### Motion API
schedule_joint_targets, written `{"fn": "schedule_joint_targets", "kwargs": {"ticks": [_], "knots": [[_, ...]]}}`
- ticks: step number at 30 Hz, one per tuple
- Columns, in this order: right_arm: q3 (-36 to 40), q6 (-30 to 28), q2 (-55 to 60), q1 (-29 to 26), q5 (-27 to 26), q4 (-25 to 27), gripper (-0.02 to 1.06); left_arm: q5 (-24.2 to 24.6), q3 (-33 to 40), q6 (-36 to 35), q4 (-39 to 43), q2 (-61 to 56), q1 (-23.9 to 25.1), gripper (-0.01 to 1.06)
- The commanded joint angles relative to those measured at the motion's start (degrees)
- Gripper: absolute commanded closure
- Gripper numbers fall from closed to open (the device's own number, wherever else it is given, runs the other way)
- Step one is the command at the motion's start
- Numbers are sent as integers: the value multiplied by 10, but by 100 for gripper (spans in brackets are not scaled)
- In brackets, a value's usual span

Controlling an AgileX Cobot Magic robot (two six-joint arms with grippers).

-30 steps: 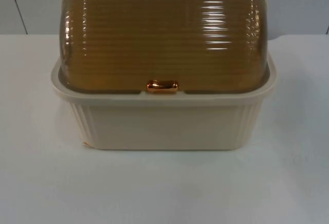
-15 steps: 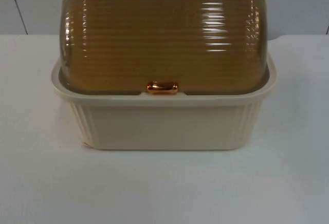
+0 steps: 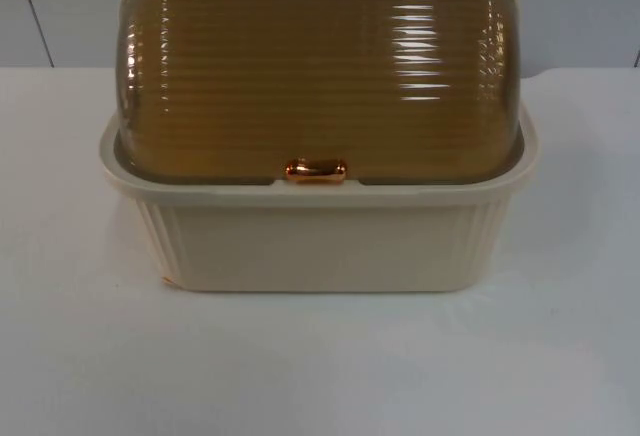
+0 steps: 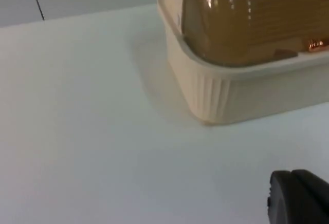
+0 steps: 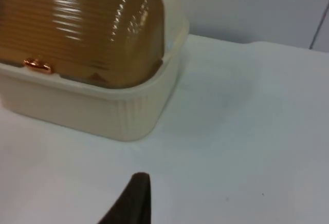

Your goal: Open the box lid with the left hand, place the block into the box with the right hand, then close the box lid with the left hand.

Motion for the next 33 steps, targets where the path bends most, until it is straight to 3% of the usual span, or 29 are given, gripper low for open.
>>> {"fn": "schedule_joint_targets", "kwargs": {"ticks": [1, 9, 11, 14, 23, 25, 26, 27, 30, 31, 32, 33], "knots": [[8, 11, -14, -1, 13, -19, -1, 2, 10, 15, -17, -3, 1, 105], [62, 49, -52, -1, 14, -48, -1, 2, 10, 17, -18, -3, 1, 105], [66, 99, -55, -1, 13, -83, -1, 2, 10, 17, -18, -3, 1, 105], [67, 115, -55, -1, 14, -112, -1, 2, 10, 17, -18, -3, 1, 105], [67, 116, -55, -1, 14, -120, -1, 2, 10, 30, -24, -3, 1, 103], [67, 113, -55, -1, 14, -120, -1, 2, 10, 30, -24, -3, 1, 92], [67, 113, -55, -1, 14, -120, -1, 2, 10, 30, -24, -3, 1, 92], [67, 113, -55, -1, 14, -120, -1, 2, 10, 30, -24, -3, 1, 83], [67, 113, -55, -1, 14, -120, -1, 2, 10, 30, -24, -3, 1, 37], [67, 113, -55, -1, 14, -120, -1, 2, 10, 30, -24, -3, 1, 17], [67, 113, -55, -1, 14, -120, -1, 2, 10, 30, -24, -3, 1, 17], [67, 114, -55, -1, 14, -121, -1, 2, 10, 27, -24, -3, 1, -1]]}}
